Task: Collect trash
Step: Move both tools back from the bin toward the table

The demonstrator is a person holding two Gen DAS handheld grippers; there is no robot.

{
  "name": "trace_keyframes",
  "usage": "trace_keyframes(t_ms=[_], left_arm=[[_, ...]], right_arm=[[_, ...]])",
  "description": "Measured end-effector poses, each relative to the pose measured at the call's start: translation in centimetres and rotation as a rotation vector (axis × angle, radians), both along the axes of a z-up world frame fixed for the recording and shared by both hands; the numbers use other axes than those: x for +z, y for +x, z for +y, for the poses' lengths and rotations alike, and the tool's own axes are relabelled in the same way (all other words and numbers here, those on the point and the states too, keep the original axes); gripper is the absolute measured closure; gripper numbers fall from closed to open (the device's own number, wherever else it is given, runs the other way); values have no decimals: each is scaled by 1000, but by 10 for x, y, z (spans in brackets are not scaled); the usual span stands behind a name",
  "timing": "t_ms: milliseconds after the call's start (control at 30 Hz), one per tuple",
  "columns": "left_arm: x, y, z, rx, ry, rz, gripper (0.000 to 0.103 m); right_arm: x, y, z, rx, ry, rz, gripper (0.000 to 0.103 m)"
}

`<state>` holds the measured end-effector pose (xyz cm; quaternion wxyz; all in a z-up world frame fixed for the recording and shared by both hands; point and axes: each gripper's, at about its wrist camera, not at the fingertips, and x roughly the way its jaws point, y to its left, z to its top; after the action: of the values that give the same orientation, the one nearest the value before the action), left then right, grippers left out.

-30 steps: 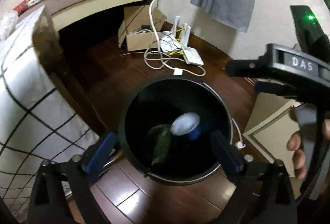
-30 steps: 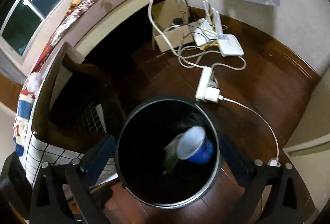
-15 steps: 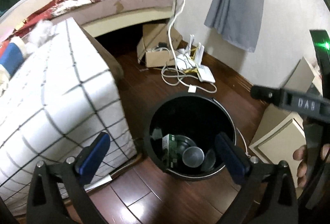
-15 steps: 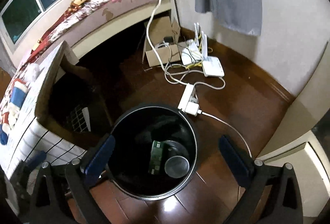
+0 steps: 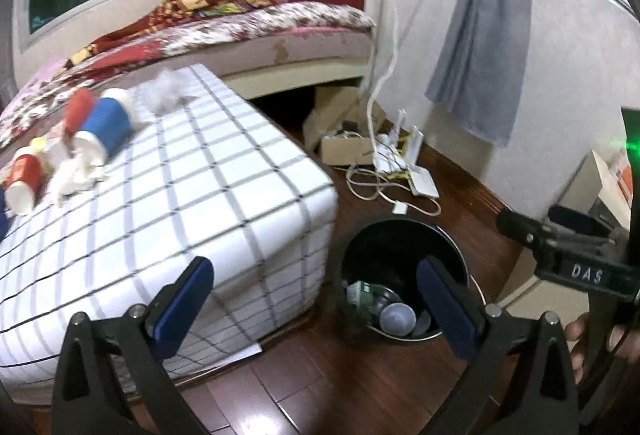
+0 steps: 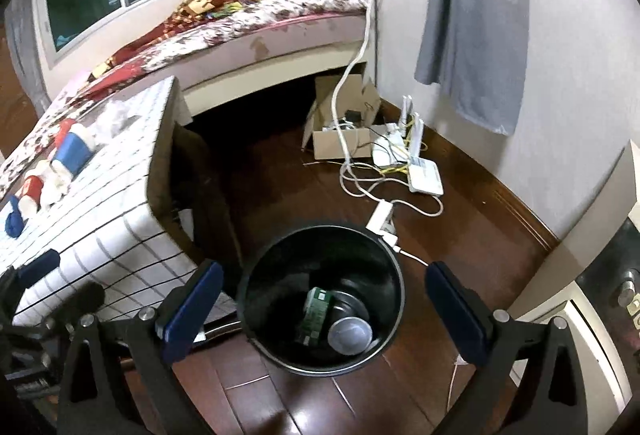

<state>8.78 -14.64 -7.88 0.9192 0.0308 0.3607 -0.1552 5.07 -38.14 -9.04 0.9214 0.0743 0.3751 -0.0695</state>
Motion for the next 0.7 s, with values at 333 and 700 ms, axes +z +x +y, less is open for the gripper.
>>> trace_keyframes(t_ms=[333, 700], left_arm=[[16, -4, 58, 110, 19, -52, 1], [17, -12, 154, 289, 42, -75, 1]], right_arm=[[19, 8, 70, 115, -41, -41, 1], [43, 32, 162, 294, -50, -122, 1]])
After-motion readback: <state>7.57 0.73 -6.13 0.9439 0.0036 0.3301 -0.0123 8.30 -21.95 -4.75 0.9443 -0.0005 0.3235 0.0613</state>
